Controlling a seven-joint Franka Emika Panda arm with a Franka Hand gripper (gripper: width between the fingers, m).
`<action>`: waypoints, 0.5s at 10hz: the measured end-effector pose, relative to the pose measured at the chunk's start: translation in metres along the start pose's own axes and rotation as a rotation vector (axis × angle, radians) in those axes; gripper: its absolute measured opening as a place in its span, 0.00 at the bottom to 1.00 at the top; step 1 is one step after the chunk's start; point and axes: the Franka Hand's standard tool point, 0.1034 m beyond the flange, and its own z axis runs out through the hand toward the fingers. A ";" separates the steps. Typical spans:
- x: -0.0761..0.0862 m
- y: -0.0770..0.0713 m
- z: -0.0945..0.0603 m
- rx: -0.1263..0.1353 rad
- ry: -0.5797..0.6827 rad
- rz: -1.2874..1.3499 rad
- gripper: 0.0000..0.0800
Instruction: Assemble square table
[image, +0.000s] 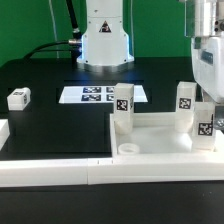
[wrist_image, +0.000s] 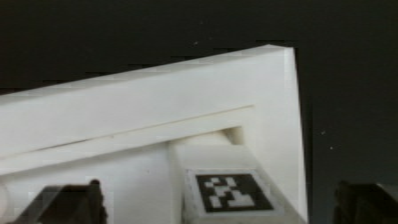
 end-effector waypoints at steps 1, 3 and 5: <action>0.000 0.000 0.000 0.000 0.000 0.000 0.81; 0.000 0.000 0.000 0.000 0.000 0.000 0.81; 0.000 0.000 0.000 0.000 0.000 0.000 0.81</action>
Offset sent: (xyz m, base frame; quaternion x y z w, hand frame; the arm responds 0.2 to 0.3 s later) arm 0.0000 0.0000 0.0000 0.0000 0.0000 0.0000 1.0000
